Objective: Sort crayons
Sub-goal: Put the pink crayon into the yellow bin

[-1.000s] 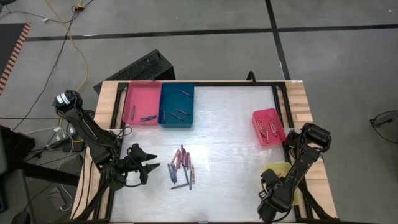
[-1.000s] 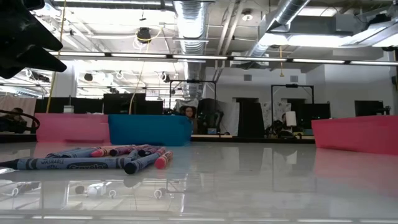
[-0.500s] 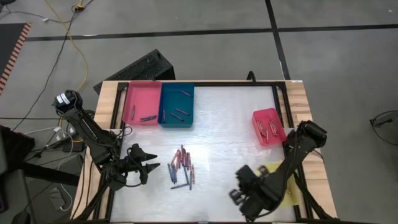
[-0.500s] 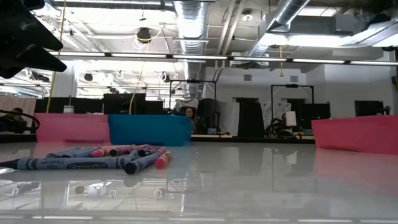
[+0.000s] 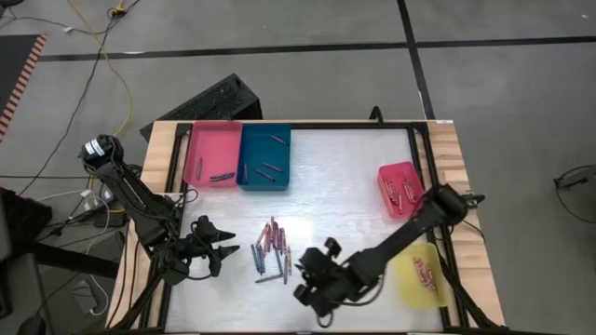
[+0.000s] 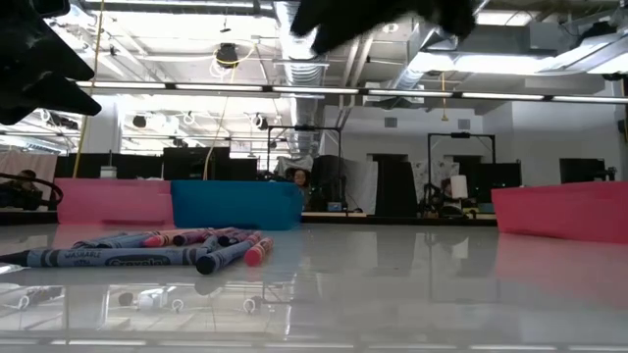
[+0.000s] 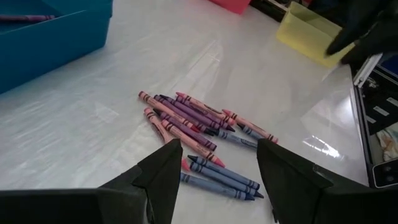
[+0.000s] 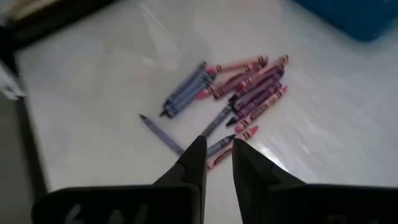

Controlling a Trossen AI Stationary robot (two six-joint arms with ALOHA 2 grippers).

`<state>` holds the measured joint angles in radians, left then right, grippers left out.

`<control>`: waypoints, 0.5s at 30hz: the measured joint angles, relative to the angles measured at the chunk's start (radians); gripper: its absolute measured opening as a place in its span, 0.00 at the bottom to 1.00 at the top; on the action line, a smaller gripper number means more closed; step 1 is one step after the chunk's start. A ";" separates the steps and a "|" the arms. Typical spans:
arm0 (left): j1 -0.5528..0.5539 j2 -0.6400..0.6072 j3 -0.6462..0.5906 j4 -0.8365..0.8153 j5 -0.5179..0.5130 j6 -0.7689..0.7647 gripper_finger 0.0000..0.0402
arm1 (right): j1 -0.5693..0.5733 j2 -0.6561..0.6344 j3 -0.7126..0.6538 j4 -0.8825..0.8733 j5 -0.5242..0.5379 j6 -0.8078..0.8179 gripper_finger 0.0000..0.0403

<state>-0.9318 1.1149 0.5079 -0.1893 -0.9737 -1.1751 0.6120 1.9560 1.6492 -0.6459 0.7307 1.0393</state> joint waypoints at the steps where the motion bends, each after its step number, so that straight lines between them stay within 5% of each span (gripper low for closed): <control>1: 0.000 0.000 0.000 0.000 0.000 0.000 0.49 | -0.014 0.018 -0.001 0.011 -0.004 0.001 0.18; 15: 0.000 0.000 0.000 0.000 0.008 0.000 0.49 | -0.104 0.196 0.000 0.045 -0.073 0.172 0.18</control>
<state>-0.9316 1.1149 0.5079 -0.1890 -0.9657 -1.1751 0.5079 2.1519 1.6489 -0.6009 0.6578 1.2118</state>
